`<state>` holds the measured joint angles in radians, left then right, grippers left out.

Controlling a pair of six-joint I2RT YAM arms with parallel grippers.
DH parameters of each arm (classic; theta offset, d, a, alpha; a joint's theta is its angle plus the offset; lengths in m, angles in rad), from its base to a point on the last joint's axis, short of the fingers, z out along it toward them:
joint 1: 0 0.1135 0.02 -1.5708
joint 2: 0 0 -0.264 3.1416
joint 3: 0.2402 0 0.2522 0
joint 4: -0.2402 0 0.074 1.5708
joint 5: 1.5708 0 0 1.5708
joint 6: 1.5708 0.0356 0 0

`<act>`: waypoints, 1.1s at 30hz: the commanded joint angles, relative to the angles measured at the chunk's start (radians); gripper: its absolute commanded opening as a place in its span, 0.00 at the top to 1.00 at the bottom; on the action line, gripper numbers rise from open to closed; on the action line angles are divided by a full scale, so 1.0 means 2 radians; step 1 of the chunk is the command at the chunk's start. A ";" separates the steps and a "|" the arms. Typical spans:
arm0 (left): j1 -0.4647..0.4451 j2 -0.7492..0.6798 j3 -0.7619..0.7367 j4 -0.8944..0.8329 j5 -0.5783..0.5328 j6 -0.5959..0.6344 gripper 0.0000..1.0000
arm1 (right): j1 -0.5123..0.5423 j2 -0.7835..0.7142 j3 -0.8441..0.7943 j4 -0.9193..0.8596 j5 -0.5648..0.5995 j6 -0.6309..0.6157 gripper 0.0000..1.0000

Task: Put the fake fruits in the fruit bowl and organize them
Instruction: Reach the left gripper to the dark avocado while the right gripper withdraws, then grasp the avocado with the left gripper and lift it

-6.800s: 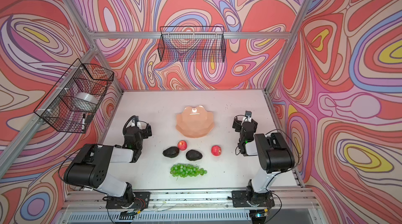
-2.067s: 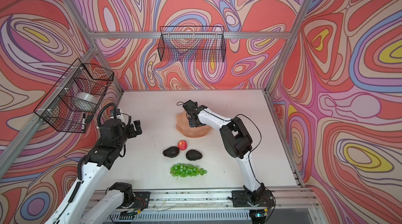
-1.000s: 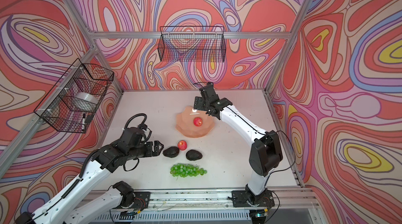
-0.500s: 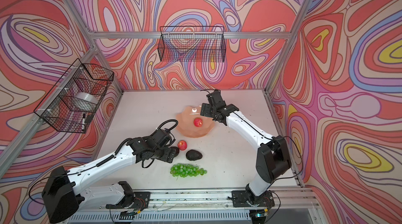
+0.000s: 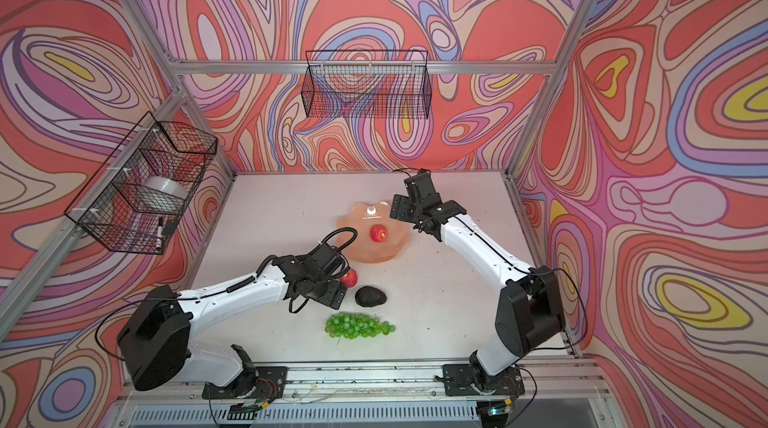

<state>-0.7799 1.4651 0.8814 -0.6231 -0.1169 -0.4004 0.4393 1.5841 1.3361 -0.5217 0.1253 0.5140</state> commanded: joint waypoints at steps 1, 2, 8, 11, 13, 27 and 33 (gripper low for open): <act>0.017 0.026 0.017 -0.005 -0.002 -0.022 0.02 | -0.003 -0.014 -0.007 0.009 -0.009 -0.001 0.04; 0.025 0.034 0.018 -0.006 0.002 -0.027 0.02 | -0.003 -0.013 -0.007 0.009 -0.009 0.000 0.04; 0.052 0.044 0.022 -0.004 0.012 -0.034 0.06 | -0.004 -0.015 -0.011 0.011 -0.010 0.002 0.04; 0.055 0.039 0.021 -0.005 0.026 -0.034 0.16 | -0.004 -0.016 -0.014 0.013 -0.011 0.004 0.04; 0.054 0.034 0.017 -0.006 0.036 -0.038 0.27 | -0.004 -0.016 -0.017 0.015 -0.012 0.007 0.04; 0.055 -0.110 0.013 -0.092 0.022 -0.080 0.54 | -0.006 0.004 -0.018 0.032 -0.033 0.023 0.04; 0.056 -0.113 0.095 -0.071 0.028 -0.064 0.53 | -0.006 -0.002 -0.018 0.030 -0.033 0.021 0.04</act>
<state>-0.6731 1.2236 0.9977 -0.7727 -0.0509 -0.5346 0.4324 1.5822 1.3052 -0.4683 0.0628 0.5518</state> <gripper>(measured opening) 0.564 0.957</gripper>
